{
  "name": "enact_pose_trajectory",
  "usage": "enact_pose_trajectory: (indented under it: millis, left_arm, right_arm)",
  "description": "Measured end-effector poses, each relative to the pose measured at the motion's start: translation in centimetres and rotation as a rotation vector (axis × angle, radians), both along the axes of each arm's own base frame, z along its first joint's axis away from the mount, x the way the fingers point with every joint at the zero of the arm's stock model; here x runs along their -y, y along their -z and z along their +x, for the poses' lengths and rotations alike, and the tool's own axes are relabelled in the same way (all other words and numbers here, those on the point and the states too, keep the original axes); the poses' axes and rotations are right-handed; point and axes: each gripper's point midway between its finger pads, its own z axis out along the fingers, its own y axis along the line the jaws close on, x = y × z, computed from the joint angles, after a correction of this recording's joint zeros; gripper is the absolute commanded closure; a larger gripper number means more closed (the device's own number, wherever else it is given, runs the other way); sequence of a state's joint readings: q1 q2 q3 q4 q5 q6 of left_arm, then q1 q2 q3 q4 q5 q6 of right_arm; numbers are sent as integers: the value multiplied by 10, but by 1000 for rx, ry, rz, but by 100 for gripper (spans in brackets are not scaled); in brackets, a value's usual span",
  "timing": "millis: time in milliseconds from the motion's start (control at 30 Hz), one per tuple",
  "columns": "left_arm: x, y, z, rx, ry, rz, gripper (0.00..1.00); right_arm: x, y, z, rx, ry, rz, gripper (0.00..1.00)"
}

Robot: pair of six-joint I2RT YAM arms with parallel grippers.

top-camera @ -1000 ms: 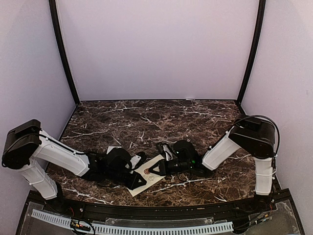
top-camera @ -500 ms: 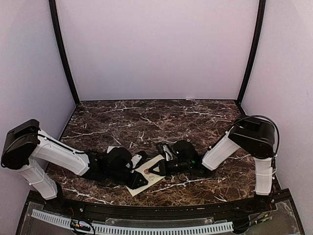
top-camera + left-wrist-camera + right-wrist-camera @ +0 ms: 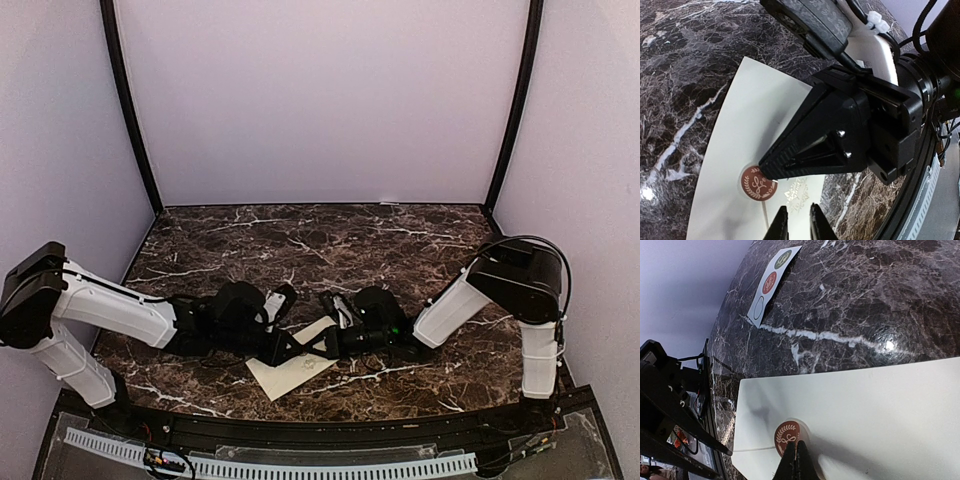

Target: Place the letter into the envelope and seal it

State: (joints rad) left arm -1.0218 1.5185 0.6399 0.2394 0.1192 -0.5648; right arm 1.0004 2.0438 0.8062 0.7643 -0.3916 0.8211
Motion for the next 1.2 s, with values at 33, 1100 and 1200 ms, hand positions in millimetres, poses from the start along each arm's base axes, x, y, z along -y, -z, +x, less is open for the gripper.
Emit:
enact_pose_trajectory:
  millis: [33, 1100, 1200]
  left_arm:
    - [-1, 0, 2, 0, -5, -1, 86]
    - [13, 28, 20, -46, -29, 6, 100]
    - [12, 29, 20, -48, -34, 11, 100]
  right_arm:
    - [0, 0, 0, 0, 0, 0, 100]
    - [0, 0, 0, 1, 2, -2, 100]
    - [0, 0, 0, 1, 2, -2, 100]
